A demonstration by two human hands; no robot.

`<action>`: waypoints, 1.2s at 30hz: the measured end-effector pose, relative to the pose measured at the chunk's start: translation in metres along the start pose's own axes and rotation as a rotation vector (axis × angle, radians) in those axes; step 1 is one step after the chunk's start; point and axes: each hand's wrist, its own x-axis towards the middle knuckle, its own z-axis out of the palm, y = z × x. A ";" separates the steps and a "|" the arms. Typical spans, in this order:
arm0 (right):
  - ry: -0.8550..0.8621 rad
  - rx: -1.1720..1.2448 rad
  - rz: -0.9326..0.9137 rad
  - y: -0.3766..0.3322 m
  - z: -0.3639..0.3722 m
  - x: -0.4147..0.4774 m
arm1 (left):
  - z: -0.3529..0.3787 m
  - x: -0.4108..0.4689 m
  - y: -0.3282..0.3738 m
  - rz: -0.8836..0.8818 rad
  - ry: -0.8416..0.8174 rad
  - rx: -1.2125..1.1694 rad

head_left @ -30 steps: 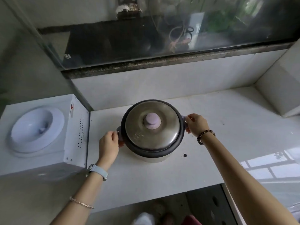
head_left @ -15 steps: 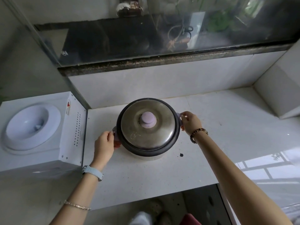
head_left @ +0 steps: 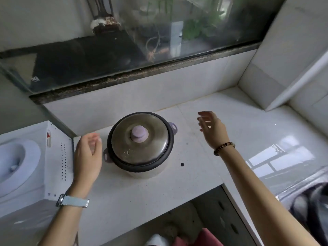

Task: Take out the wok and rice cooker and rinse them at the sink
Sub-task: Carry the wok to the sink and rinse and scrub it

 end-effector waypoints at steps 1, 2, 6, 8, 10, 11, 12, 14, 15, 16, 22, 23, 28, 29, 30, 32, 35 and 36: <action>0.049 -0.007 -0.047 -0.002 -0.013 -0.009 | -0.001 0.002 0.010 0.078 0.002 -0.002; 0.090 -0.014 -0.080 -0.004 -0.025 -0.019 | 0.001 0.004 0.022 0.150 -0.007 0.000; 0.249 -0.076 -0.125 -0.002 -0.066 -0.057 | 0.020 0.003 0.073 0.382 -0.096 -0.016; 0.339 -0.116 -0.117 0.000 -0.083 -0.077 | 0.036 -0.002 0.097 0.469 -0.188 -0.033; 0.419 -0.141 -0.099 0.002 -0.100 -0.098 | 0.054 -0.010 0.118 0.521 -0.286 -0.059; 0.454 -0.153 -0.087 0.003 -0.109 -0.109 | 0.064 -0.015 0.128 0.543 -0.333 -0.089; 0.486 -0.168 -0.073 0.005 -0.117 -0.119 | 0.074 -0.020 0.138 0.568 -0.373 -0.121; 0.555 -0.203 -0.035 0.008 -0.135 -0.142 | 0.093 -0.033 0.156 0.652 -0.420 -0.171; 0.593 -0.218 -0.017 0.009 -0.143 -0.154 | 0.102 -0.039 0.165 0.704 -0.441 -0.189; 0.631 -0.233 -0.002 0.010 -0.151 -0.165 | 0.111 -0.046 0.173 0.754 -0.467 -0.203; 0.834 -0.318 0.106 0.015 -0.185 -0.237 | 0.144 -0.104 0.218 0.959 -0.619 -0.270; 0.859 -0.328 0.124 0.016 -0.189 -0.249 | 0.147 -0.115 0.225 0.983 -0.644 -0.278; 0.972 -0.372 0.222 0.020 -0.211 -0.307 | 0.159 -0.171 0.257 1.078 -0.755 -0.345; 0.986 -0.378 0.247 0.022 -0.216 -0.319 | 0.161 -0.182 0.262 1.093 -0.779 -0.357; 1.000 -0.382 0.271 0.023 -0.220 -0.330 | 0.164 -0.194 0.266 1.110 -0.801 -0.369; 1.031 -0.385 0.318 0.028 -0.229 -0.352 | 0.170 -0.218 0.272 1.140 -0.839 -0.395; 1.066 -0.375 0.375 0.035 -0.239 -0.382 | 0.177 -0.255 0.279 1.167 -0.886 -0.425; 1.070 -0.374 0.390 0.039 -0.242 -0.391 | 0.179 -0.268 0.280 1.176 -0.903 -0.435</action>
